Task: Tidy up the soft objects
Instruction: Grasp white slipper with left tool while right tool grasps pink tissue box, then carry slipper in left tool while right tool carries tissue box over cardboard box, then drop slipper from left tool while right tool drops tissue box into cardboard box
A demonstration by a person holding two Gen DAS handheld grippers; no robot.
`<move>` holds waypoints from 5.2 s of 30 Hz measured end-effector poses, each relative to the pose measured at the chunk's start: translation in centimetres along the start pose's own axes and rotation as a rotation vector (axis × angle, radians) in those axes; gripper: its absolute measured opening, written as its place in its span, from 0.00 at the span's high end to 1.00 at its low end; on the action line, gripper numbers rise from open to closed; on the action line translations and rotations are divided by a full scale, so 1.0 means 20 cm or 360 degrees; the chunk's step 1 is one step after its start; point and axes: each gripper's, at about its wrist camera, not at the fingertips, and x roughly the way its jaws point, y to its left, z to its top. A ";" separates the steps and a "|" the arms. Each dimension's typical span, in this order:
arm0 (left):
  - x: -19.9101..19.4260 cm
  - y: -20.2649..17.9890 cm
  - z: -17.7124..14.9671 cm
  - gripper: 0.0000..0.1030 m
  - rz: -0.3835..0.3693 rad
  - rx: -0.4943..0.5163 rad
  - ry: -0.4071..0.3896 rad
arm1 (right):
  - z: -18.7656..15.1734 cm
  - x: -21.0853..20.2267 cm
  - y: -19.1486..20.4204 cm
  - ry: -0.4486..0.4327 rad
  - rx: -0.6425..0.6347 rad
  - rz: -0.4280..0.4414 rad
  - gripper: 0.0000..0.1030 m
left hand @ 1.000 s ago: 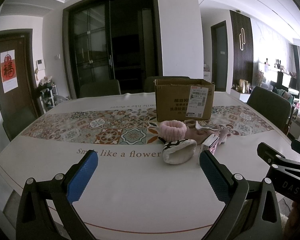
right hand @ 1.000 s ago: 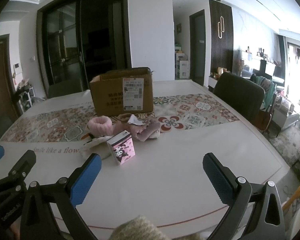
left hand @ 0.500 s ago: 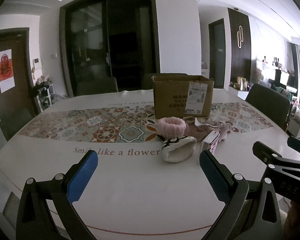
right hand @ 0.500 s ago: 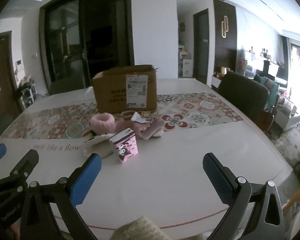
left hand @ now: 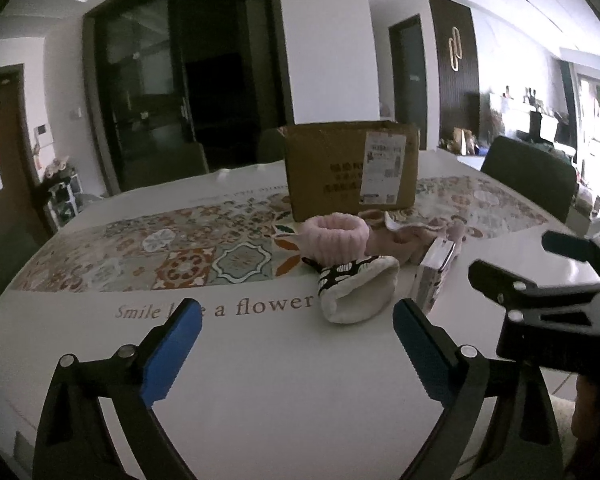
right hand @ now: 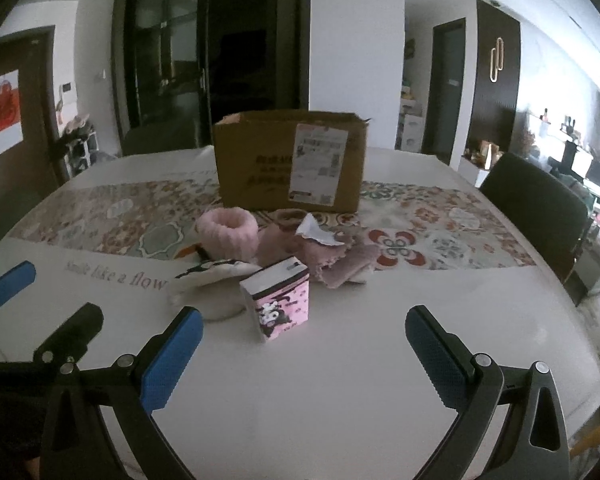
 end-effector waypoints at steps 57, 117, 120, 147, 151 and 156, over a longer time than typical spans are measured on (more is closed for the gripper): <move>0.32 -0.08 0.22 0.84 -0.0090 -0.0124 0.0213 | 0.16 0.24 -0.10 0.0116 0.0187 0.0240 0.41; 1.13 -0.09 1.38 0.84 -0.0008 -0.0112 0.0106 | 1.37 0.95 -0.29 -0.0030 0.0086 0.0202 0.41; 1.20 -0.10 1.38 0.83 -0.0013 -0.0104 0.0136 | 1.36 1.01 -0.29 0.0001 0.0068 0.0196 0.41; 1.07 -0.06 1.34 0.47 -0.0006 -0.0097 0.0117 | 1.36 0.91 -0.30 0.0042 0.0113 0.0097 0.25; 0.95 -0.05 1.32 0.45 0.0019 -0.0082 0.0076 | 1.33 0.82 -0.29 0.0036 0.0111 0.0095 0.25; 0.82 -0.03 1.26 0.44 0.0040 -0.0080 0.0055 | 1.28 0.71 -0.26 0.0030 0.0103 0.0116 0.25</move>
